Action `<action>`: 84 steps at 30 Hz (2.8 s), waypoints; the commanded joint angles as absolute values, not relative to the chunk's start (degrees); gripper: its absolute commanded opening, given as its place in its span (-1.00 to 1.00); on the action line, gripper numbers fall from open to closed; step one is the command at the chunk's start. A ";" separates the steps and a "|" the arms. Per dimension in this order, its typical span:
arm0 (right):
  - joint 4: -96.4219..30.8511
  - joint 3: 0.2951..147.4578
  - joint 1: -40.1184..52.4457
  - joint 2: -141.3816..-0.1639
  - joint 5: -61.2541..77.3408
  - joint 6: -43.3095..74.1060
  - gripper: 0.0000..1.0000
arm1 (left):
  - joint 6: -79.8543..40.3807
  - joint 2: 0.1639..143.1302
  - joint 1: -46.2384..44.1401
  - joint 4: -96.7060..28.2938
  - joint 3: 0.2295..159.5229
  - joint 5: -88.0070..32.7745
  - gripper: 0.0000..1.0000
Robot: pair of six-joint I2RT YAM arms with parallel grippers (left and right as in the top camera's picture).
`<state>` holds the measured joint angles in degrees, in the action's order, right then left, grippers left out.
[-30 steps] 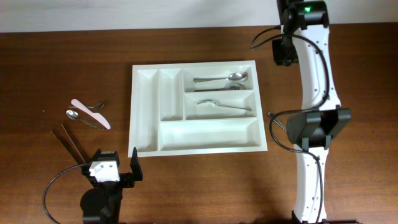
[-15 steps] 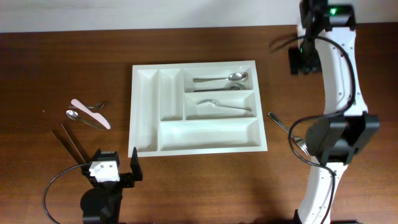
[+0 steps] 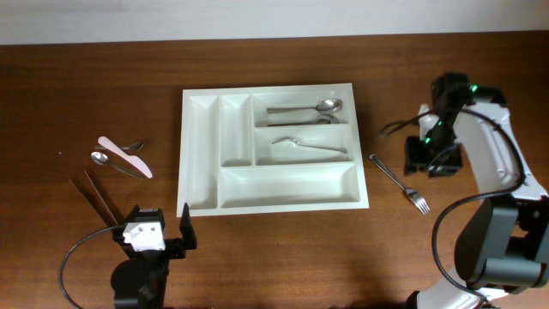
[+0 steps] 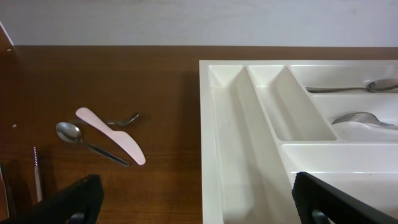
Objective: Pack container
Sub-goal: 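Lower the right gripper to the remaining fork and grasp it, then place the fork with the right gripper in the tray's middle compartment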
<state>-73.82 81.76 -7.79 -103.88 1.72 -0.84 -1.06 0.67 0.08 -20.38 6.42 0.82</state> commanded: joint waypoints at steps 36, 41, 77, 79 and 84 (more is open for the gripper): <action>-54.11 63.61 -7.53 -107.11 -1.98 -15.94 0.13 | -0.19 0.34 -0.10 -20.45 6.22 0.36 0.98; -52.82 60.93 -7.57 -107.11 -1.98 -15.44 0.05 | -0.16 0.34 -0.10 -20.45 6.22 0.36 0.98; -49.12 78.74 -7.57 -107.09 -1.98 -9.26 -0.92 | -0.19 0.34 -0.10 -20.45 6.22 0.36 0.98; -52.23 85.30 -7.51 -107.09 -1.93 -10.96 -0.92 | -0.16 0.34 -0.10 -20.45 6.22 0.36 0.98; -57.19 95.83 -7.20 -107.09 11.57 -19.66 -0.92 | -0.19 0.34 -0.10 -20.45 6.22 0.36 0.98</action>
<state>-55.24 90.41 -7.79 -107.53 0.30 -12.27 -1.06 0.67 0.08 -20.36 6.42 0.82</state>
